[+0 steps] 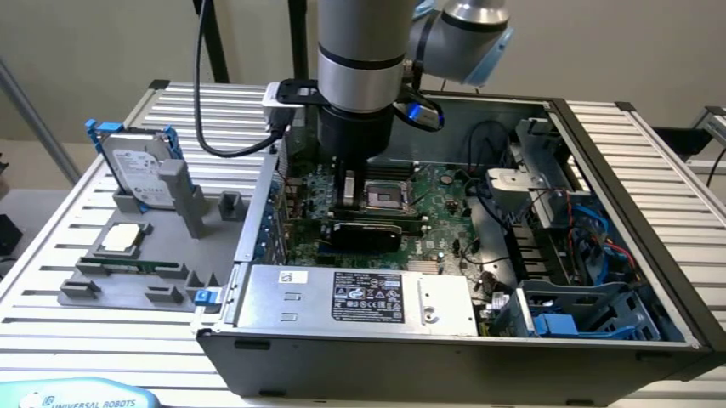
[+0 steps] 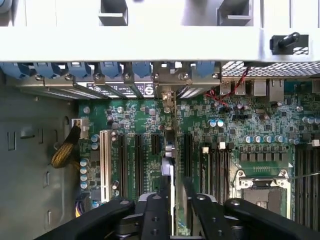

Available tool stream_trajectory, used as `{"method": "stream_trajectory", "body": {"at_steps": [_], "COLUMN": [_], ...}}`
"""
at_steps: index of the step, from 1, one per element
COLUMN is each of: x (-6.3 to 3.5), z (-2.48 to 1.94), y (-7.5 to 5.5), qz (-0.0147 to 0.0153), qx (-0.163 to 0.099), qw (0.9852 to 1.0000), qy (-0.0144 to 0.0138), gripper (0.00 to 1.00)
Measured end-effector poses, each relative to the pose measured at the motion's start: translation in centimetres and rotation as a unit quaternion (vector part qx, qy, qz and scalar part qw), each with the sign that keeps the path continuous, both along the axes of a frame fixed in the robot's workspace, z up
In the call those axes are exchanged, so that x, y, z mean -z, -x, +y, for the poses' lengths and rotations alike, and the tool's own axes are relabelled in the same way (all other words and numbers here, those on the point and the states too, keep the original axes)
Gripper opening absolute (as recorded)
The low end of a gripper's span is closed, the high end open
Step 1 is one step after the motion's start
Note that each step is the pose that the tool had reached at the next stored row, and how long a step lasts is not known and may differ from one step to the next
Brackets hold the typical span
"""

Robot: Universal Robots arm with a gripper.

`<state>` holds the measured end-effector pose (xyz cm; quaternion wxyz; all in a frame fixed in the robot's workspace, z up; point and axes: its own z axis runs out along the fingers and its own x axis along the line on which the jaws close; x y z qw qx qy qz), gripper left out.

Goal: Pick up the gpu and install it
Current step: 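Insert the gpu into the slot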

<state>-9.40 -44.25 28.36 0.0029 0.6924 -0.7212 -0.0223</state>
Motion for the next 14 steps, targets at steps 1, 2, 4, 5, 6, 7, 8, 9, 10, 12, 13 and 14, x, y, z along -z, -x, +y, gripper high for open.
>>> {"method": "stream_trajectory", "body": {"at_steps": [1,2,4,5,6,7,8,9,10,12,13,14], "x": [0.00,0.00,0.02,0.06,0.16,0.31,0.49,0.67,0.85,1.19,1.31,1.41], "z": [0.04,0.09,0.15,0.15,0.15,0.15,0.16,0.17,0.19,0.23,0.26,0.27], "y": [-0.1,-0.3,-0.8,-1.1,-1.2,-1.2,-1.2,-1.2,-1.2,-1.2,-1.2,-1.2], "qz": [0.0000,0.0000,0.0000,0.0000,-0.0001,0.0000,0.0000,-0.0001,-0.0001,-0.0001,-0.0001,-0.0001], "qx": [0.000,0.000,0.000,0.000,0.000,0.000,0.000,0.000,0.000,0.000,0.000,0.000], "qw": [1.0000,1.0000,1.0000,1.0000,1.0000,1.0000,1.0000,1.0000,1.0000,1.0000,1.0000,1.0000], "qy": [0.0000,0.0000,-0.0001,0.0000,-0.0001,0.0000,0.0000,0.0000,0.0000,0.0000,0.0000,0.0001], "gripper": [0.20,0.14,0.11,0.11,0.11,0.11,0.11,0.11,0.11,0.11,0.11,0.11]}}
